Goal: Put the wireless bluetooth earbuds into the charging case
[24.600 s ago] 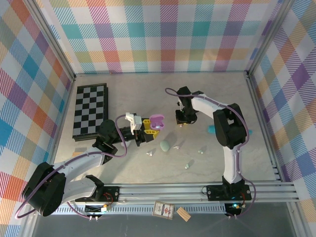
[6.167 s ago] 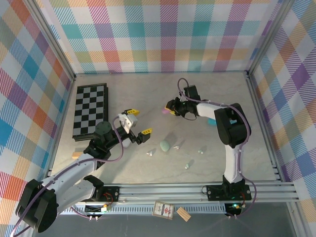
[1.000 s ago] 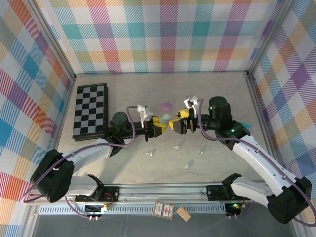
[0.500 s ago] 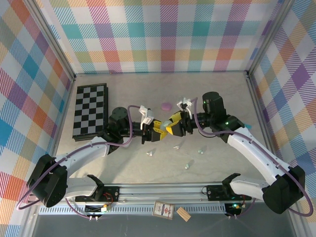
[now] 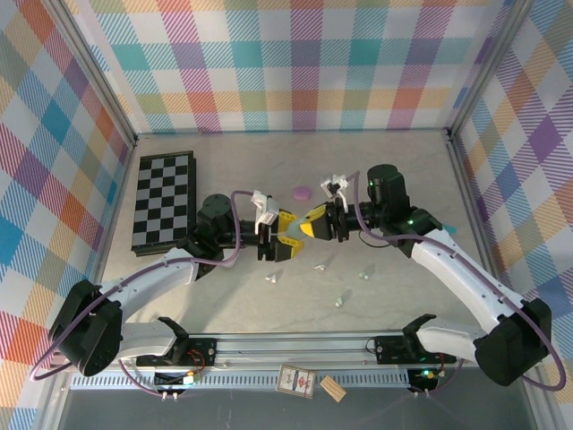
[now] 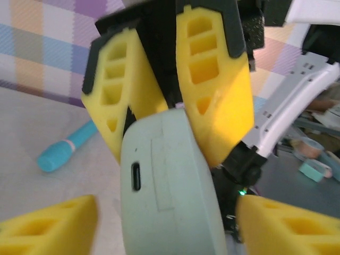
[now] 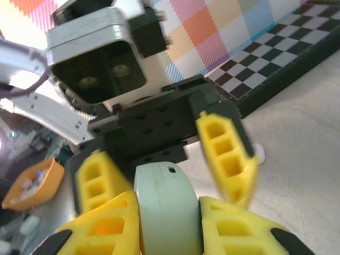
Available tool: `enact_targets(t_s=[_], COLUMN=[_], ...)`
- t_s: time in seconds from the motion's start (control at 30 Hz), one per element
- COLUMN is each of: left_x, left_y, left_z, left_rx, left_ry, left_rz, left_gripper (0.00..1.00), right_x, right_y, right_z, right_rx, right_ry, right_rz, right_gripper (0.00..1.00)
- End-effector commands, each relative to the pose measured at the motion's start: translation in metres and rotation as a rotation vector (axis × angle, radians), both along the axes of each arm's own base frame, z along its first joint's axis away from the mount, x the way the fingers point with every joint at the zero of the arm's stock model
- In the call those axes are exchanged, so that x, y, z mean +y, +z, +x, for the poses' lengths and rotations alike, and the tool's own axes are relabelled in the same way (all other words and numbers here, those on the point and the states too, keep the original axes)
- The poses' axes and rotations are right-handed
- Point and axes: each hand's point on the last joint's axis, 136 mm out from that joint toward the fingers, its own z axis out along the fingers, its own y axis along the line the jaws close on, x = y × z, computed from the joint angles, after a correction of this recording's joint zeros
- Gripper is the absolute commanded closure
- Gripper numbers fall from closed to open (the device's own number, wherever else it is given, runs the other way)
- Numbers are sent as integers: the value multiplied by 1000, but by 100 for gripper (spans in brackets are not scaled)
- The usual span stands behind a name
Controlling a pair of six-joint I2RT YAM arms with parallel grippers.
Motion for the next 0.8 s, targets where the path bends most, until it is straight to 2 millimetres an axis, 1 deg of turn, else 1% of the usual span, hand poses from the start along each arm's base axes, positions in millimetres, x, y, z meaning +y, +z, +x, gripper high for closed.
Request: enact_targets(t_s=[0.0, 0.03, 0.13, 0.23, 0.33, 0.4, 0.47, 0.6, 0.77], left_x=[7, 9, 22, 32, 38, 40, 40, 33, 26], left_y=[9, 7, 1, 2, 3, 3, 4, 5, 9], left_z=[20, 22, 37, 44, 50, 54, 59, 64, 68], left_rx=[-108, -125, -208, -300, -347, -365, -375, -384, -376], left_ry=[132, 161, 304, 395, 452, 478, 499, 477, 450], left_rz=[-40, -40, -58, -109, -151, -170, -186, -191, -205], left_gripper=[6, 1, 0, 0, 0, 0, 2, 6, 11], right_x=[2, 2, -1, -5, -7, -6, -4, -1, 0], right_y=[6, 7, 9, 8, 9, 10, 11, 14, 9], right_z=[25, 31, 44, 54, 60, 62, 63, 62, 61], right_rx=[130, 167, 276, 437, 599, 668, 710, 765, 813], right_ry=[-128, -151, -197, -207, -190, -166, -152, -121, -111], right_rz=[47, 59, 98, 119, 150, 163, 168, 194, 189], right_gripper=[83, 83, 83, 84, 85, 86, 87, 88, 89])
